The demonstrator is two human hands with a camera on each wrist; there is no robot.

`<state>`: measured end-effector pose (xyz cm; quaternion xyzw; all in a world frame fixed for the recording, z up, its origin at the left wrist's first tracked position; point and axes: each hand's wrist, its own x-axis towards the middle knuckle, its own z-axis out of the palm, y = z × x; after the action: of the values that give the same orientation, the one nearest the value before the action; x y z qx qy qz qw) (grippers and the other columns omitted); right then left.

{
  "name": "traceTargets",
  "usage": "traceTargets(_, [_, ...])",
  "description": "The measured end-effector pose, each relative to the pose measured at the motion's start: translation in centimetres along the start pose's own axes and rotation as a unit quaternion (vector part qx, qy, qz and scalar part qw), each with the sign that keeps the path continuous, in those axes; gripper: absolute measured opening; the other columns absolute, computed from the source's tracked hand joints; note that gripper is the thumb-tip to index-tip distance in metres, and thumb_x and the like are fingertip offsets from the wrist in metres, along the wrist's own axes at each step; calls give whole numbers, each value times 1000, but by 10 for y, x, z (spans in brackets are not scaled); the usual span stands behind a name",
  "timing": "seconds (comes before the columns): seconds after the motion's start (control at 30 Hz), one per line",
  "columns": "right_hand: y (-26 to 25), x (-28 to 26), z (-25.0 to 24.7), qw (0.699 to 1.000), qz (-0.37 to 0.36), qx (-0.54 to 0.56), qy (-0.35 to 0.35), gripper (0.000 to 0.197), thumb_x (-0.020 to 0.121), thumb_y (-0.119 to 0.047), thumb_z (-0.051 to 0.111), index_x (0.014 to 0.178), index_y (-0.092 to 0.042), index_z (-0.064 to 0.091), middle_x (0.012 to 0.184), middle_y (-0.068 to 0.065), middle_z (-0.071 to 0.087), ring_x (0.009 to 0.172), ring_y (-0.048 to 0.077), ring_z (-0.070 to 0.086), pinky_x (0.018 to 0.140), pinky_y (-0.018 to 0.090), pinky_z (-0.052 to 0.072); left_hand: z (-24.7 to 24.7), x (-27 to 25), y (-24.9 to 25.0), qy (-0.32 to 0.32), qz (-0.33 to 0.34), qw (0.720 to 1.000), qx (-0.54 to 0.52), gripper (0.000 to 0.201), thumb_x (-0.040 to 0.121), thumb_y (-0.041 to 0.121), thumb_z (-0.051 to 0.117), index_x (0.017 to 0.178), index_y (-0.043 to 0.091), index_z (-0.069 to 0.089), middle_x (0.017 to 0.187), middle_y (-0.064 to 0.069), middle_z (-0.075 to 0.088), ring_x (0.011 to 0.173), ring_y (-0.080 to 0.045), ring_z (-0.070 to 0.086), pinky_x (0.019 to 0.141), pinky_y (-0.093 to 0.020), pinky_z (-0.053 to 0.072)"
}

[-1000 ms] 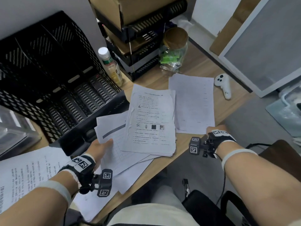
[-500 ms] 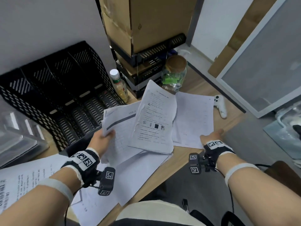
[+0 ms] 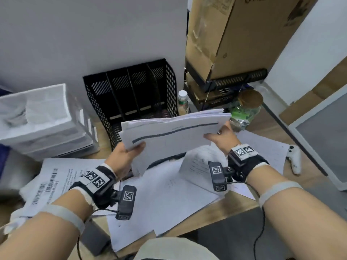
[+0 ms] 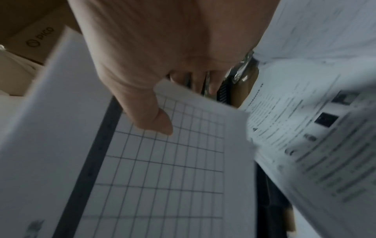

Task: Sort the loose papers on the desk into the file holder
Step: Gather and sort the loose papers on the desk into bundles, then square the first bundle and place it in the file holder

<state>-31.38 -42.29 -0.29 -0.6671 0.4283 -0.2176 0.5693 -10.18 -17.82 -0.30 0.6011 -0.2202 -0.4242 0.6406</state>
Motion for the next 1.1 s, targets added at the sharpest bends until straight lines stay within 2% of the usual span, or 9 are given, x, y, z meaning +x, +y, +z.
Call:
traceTargets(0.17, [6,-4,26,985,58,163,-10,32,82,9,63,105,-13,66,100,8,72,101,30,64,95,46,49,-26,-22,-12,9,-15,1000,6,46,75,29,85,114,9,72,116,-33,68,100,-53,65,87,-73,45])
traceTargets(0.27, [29,-12,39,988,82,128,-14,16,77,-5,69,91,-13,71,96,11,74,99,33,66,97,52,48,-35,-33,-27,38,1,991,127,37,78,40,82,97,9,77,88,-27,74,74,-43,70,64,-44,58])
traceTargets(0.37, [48,-23,47,995,65,76,4,9,79,-7,69,83,-15,67,86,3,68,83,20,65,88,45,48,-40,-44,-43,96,10,981,167,11,89,19,74,99,20,76,84,10,80,80,-8,74,68,-11,53])
traceTargets(0.53, [62,-45,57,999,20,10,-38,17,70,-14,66,79,-27,70,84,-3,69,83,19,61,79,34,47,-57,-52,-76,112,-32,985,130,27,84,7,78,104,25,77,99,11,79,99,-8,73,96,-36,54])
traceTargets(0.67, [74,-60,66,997,36,35,-62,28,79,13,63,102,-2,64,96,2,72,91,9,67,86,27,51,-65,-54,-91,103,-63,982,148,25,86,21,77,111,25,76,107,2,79,106,-22,71,96,-36,54])
traceTargets(0.73, [78,-56,68,996,43,10,-72,26,80,11,66,103,-2,66,99,1,71,90,5,67,85,24,49,-64,-52,-94,99,-74,982,144,27,85,33,77,112,27,76,106,1,78,106,-22,71,98,-41,53])
traceTargets(0.87, [85,-45,72,997,63,18,-48,31,79,-1,66,94,-27,71,105,4,69,101,21,62,92,36,49,-62,-45,-94,127,-92,980,127,30,79,48,79,105,34,77,103,2,79,104,-22,71,103,-47,50])
traceTargets(1.0, [85,-44,80,989,138,36,-37,29,81,-1,66,102,-20,69,108,11,68,106,34,61,94,48,48,-56,-36,-99,133,-104,986,9,40,71,37,86,108,27,77,114,-10,76,111,-32,68,106,-49,45])
traceTargets(1.1, [81,-43,83,988,150,23,-18,34,78,-8,69,108,-23,67,110,9,67,108,33,59,100,49,45,-53,-29,-105,161,-121,980,-4,42,65,36,88,103,21,75,96,-2,77,91,-26,69,97,-42,49])
